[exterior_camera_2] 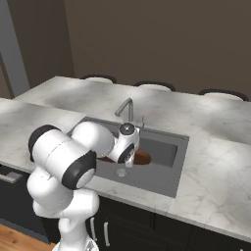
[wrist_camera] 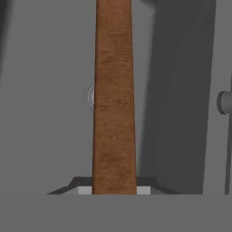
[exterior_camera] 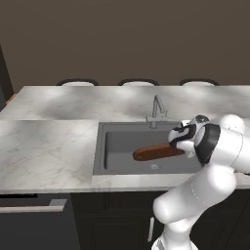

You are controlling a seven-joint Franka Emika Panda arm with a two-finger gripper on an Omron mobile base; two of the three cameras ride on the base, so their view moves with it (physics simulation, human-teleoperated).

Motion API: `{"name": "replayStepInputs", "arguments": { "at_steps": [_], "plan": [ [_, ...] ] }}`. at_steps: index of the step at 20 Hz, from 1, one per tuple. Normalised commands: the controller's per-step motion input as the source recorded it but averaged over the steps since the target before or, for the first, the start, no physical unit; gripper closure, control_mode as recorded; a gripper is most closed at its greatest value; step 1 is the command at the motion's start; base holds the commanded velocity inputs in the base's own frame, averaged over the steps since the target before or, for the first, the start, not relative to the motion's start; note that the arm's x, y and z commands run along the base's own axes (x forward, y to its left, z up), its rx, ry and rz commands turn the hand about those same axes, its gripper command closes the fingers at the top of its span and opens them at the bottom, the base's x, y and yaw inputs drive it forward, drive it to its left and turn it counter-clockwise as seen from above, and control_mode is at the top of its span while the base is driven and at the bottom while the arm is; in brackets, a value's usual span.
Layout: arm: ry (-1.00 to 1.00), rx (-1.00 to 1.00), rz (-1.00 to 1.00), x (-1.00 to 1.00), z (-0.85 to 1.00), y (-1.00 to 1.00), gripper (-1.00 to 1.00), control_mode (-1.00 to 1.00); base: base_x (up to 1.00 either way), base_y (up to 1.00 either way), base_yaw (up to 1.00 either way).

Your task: Move the cutting board and knife to the sink. Then move spray from the cabinet to the counter.

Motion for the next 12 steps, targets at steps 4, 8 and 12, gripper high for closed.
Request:
{"name": "replayStepInputs", "arguments": {
  "at_steps": [4,8,12],
  "plan": [
    [0.0,0.0,0.0,0.15,-0.16,-0.02,1.0,-1.0,0.0,0.0,0.0],
    [-0.03,0.01,0.0,0.17,-0.16,0.0,1.0,-1.0,0.0,0.0,0.0],
    [-0.02,0.05,0.0,0.16,-0.16,-0.04,1.0,-1.0,0.0,0.0,0.0]
  ]
}}
